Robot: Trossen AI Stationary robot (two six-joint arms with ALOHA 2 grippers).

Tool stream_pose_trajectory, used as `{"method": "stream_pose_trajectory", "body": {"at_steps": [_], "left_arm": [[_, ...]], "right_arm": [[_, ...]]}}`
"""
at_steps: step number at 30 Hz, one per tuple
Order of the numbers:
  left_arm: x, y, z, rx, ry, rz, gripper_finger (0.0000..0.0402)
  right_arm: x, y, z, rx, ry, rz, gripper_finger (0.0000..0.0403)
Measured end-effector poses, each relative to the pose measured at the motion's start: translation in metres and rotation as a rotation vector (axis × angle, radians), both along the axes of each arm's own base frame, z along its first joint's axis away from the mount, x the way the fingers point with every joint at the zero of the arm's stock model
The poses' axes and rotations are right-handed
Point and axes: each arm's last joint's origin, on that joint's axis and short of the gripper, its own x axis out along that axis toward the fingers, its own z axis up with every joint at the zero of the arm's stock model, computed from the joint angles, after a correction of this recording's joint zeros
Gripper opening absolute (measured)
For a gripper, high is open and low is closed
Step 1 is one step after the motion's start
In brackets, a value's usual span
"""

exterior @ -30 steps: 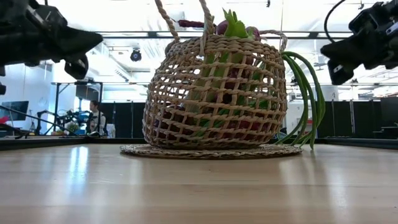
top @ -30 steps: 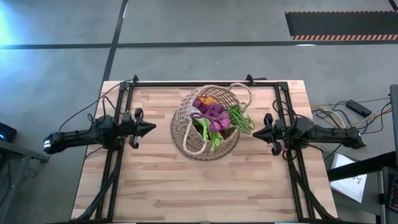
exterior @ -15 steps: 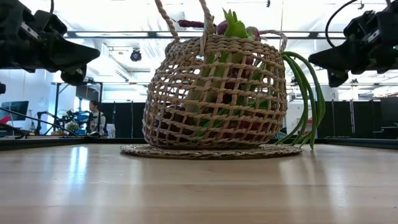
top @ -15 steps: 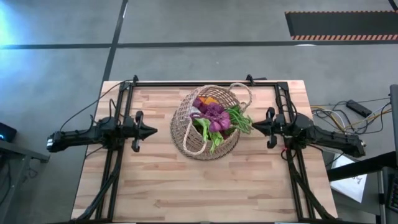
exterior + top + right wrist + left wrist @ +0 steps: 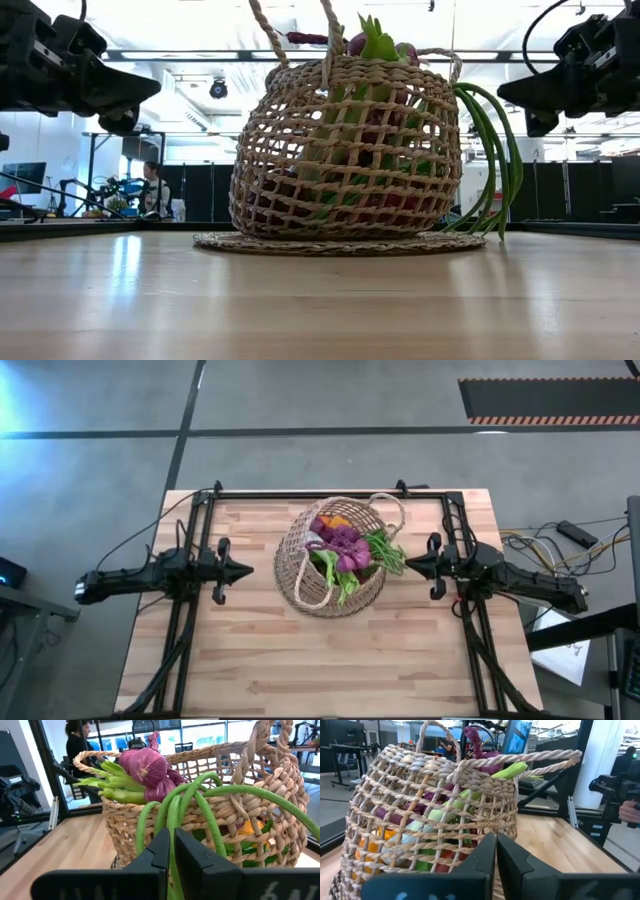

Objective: Build produce basket
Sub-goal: Return to Home Position

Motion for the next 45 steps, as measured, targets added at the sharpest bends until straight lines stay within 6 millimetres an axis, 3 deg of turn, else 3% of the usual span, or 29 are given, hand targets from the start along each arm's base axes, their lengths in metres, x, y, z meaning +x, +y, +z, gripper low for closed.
{"method": "stream_pose_trajectory", "body": {"at_steps": [7,36,45], "left_arm": [[0.002,0.000,-0.001,-0.079,0.015,0.010,0.0000],[0.003,0.001,-0.001,-0.080,0.013,0.018,0.0000],[0.003,0.001,-0.001,-0.080,0.010,0.017,0.0000]], "right_arm": [[0.002,0.000,-0.003,-0.001,0.034,0.000,0.0018],[0.004,-0.001,-0.004,0.012,0.046,0.002,0.0018],[0.001,0.010,0.002,-0.059,-0.027,0.031,0.0018]]}}
